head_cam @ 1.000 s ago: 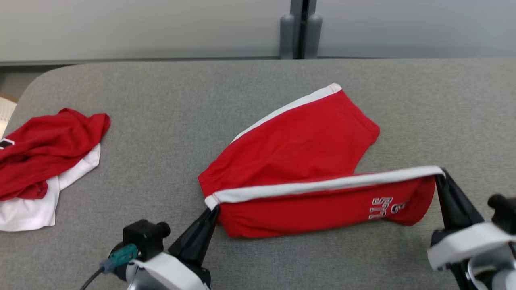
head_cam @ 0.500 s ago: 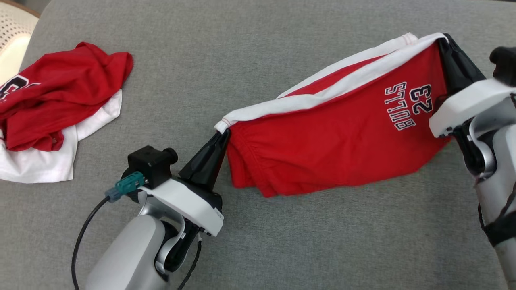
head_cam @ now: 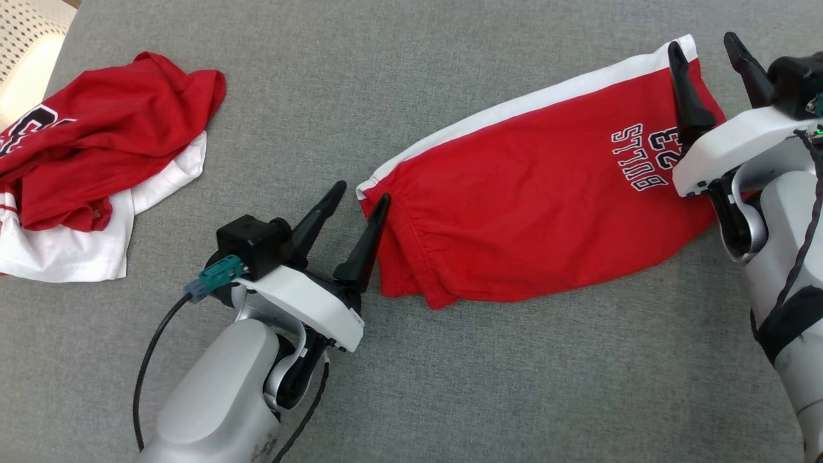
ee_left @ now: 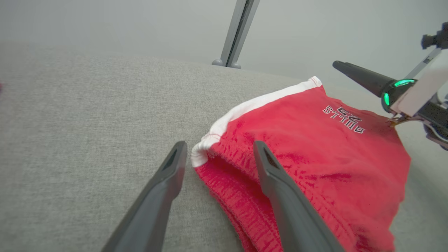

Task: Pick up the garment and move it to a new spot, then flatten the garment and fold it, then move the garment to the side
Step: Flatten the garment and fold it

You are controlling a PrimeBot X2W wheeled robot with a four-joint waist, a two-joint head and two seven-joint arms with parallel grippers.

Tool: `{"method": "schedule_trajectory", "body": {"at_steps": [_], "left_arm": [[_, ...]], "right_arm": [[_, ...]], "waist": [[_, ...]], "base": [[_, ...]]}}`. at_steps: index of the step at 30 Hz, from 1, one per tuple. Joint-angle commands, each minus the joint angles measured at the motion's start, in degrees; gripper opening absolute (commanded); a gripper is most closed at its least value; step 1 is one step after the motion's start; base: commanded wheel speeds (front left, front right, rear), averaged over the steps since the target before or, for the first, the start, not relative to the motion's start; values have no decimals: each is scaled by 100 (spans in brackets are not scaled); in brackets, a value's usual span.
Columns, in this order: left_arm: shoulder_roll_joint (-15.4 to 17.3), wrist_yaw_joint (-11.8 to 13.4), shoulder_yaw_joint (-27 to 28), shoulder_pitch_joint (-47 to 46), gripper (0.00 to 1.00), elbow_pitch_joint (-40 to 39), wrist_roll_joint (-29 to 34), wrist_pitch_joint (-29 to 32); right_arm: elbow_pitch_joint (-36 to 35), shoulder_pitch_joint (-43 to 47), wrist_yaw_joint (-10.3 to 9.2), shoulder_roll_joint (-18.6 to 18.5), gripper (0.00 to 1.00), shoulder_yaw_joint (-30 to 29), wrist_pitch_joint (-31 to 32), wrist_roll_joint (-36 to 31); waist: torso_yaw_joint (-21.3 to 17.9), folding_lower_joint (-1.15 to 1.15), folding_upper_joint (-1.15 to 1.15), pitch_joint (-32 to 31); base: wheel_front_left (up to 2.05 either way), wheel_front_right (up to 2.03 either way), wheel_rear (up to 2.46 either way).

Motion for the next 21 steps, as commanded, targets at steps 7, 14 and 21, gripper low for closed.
{"method": "schedule_trajectory", "body": {"at_steps": [7,14,21], "left_arm": [[95,491,495,350,100,-306,244,-415],[185,903,1211,779,100,-1027,731,-448],[283,936,1699,1172,100,-1284,1161,-449]], "right_arm": [[-289,575,-2,245,100,-27,-690,-220],[-1512,1517,-2,444,100,-336,-768,-464],[-2644,2675,-1,685,100,-732,-676,-647]], "waist": [[-287,0,0,-410],[-580,0,0,-714],[-832,0,0,-947]], "base": [[0,0,0],[0,0,0],[0,0,0]]}}
